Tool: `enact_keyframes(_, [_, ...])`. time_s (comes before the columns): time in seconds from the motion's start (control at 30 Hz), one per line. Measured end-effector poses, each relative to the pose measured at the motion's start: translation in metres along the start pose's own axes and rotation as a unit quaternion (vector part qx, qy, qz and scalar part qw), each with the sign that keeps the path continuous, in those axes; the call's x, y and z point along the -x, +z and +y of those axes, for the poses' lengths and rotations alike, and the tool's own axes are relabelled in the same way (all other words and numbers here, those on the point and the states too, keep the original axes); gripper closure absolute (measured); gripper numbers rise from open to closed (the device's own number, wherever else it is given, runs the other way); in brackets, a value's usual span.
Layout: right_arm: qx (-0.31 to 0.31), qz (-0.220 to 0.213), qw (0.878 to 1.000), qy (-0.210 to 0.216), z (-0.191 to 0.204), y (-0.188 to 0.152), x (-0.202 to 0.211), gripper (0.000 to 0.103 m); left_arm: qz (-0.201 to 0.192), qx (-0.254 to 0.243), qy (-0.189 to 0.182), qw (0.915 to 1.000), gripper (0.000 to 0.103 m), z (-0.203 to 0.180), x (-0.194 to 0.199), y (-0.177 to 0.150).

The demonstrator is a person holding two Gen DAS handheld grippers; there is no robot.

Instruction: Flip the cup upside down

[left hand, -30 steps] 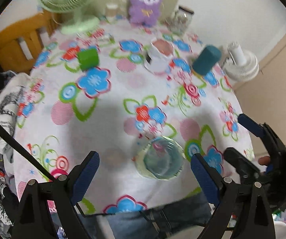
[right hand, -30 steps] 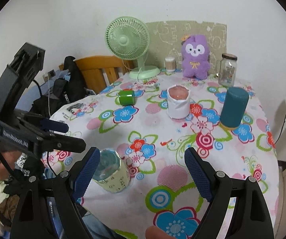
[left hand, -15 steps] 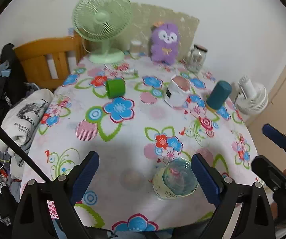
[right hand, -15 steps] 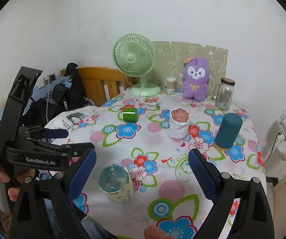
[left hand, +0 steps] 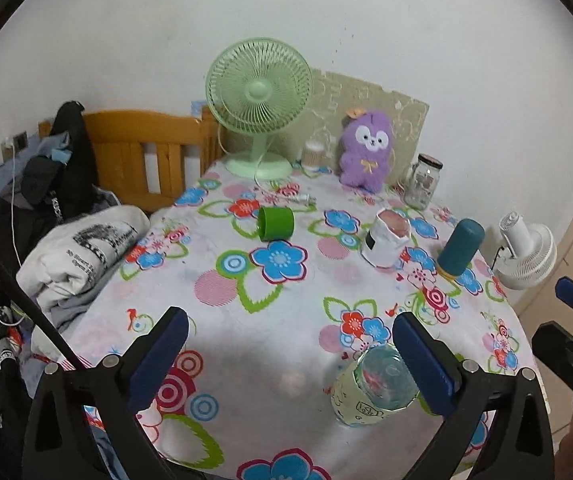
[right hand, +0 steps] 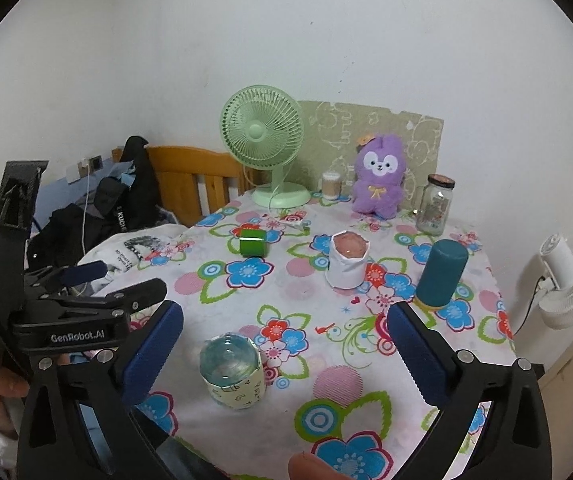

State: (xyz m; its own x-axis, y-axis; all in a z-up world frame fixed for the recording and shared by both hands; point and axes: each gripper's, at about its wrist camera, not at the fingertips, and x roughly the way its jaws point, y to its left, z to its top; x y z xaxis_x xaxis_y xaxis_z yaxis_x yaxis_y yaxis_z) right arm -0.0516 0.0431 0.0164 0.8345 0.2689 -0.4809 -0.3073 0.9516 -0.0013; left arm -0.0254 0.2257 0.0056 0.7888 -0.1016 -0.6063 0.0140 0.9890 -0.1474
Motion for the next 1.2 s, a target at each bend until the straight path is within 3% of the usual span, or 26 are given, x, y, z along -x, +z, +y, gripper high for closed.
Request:
enact_keyframes(0.23, [-0.014,-0.013,1.000,-0.019,-0.001,-0.004,0.005,0.000,-0.020,-0.009,-0.004,0.9998,0.000,-0.007,0.008,-0.008])
enact_keyframes(0.47, [-0.027,-0.024,0.999,-0.023,-0.001,-0.008,0.006,0.000,-0.078,-0.065,0.038,0.9941,0.000,-0.027,0.019,-0.014])
enact_keyframes(0.67, [-0.024,-0.032,0.998,-0.038,0.001,-0.008,0.009,0.000,-0.068,-0.046,0.018,0.9965,0.000,-0.023,0.014,-0.013])
enact_keyframes(1.2, [-0.030,-0.032,0.998,-0.044,0.001,-0.007,0.007,0.000,-0.069,-0.030,0.015,0.9970,0.000,-0.022,0.013,-0.012])
